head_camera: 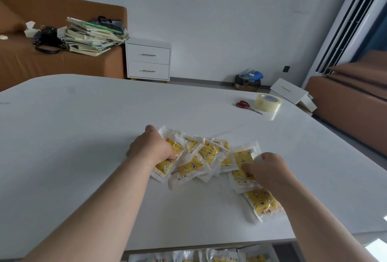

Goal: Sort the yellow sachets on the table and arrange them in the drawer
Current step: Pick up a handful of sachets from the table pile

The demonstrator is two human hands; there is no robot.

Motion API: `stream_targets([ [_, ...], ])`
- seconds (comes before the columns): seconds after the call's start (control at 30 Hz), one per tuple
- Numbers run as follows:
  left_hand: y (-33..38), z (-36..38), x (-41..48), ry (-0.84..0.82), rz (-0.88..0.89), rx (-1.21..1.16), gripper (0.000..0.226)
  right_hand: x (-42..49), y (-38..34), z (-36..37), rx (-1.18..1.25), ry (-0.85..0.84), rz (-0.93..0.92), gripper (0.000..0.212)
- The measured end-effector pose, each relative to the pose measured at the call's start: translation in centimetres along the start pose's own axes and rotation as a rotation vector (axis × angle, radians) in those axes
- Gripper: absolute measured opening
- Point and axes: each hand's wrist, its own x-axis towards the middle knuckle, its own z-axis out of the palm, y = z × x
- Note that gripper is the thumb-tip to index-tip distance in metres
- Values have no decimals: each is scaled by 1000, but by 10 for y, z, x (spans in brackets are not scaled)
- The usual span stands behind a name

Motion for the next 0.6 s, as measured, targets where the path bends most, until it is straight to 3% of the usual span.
stream_targets([
  [0.33,-6,-3,7,-37,-19,-198,48,-5,-1,-5,255,-7,33,29],
  [0.6,9,6,-4,-20,63,5,49,-6,-1,-3,279,-11,49,25],
])
